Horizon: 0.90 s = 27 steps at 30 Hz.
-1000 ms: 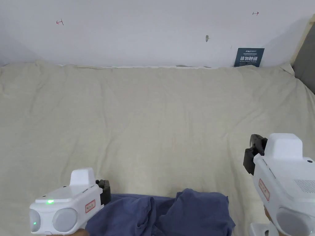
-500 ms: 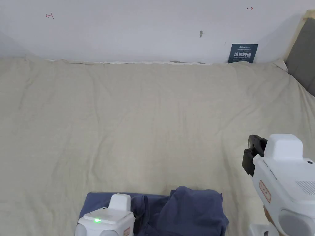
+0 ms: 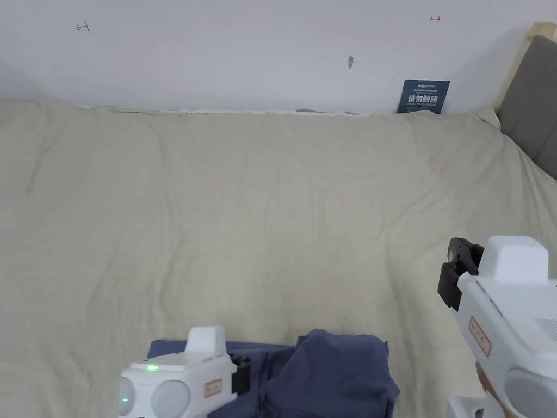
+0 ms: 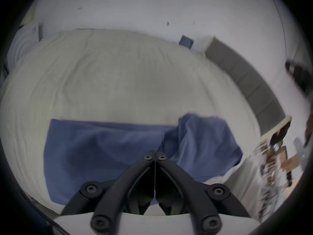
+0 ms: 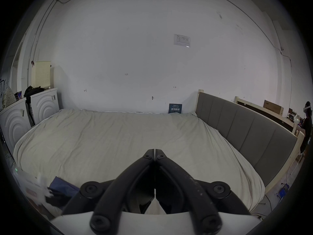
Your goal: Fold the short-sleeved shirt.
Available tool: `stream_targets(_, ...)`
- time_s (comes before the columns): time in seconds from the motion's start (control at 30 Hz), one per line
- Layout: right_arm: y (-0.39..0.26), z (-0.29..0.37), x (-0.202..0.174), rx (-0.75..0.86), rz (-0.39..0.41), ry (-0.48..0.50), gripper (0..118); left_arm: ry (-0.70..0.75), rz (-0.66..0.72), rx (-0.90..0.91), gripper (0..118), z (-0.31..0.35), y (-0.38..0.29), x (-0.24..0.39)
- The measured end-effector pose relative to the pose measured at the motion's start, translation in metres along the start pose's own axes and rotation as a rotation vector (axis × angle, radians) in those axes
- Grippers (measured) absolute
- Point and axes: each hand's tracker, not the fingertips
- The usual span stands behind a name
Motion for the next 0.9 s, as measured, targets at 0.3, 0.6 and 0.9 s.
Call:
stream_targets(0.3, 0.006, -0.003, -0.018, 0.011, 0.018, 0.044, 2, -0.117, 0.308, 0.025, 47, 0.073, 0.029, -0.112)
stream_targets(0.6, 0.001, -0.012, -0.028, -0.022, 0.019, 0.054, 2, -0.09, 0.365, -0.096, 118, 0.056, 0.008, -0.163)
stream_targets(0.9, -0.004, -0.021, -0.029, -0.062, 0.021, 0.045, 2, -0.149, 0.398, -0.152, 39, 0.013, -0.015, -0.184)
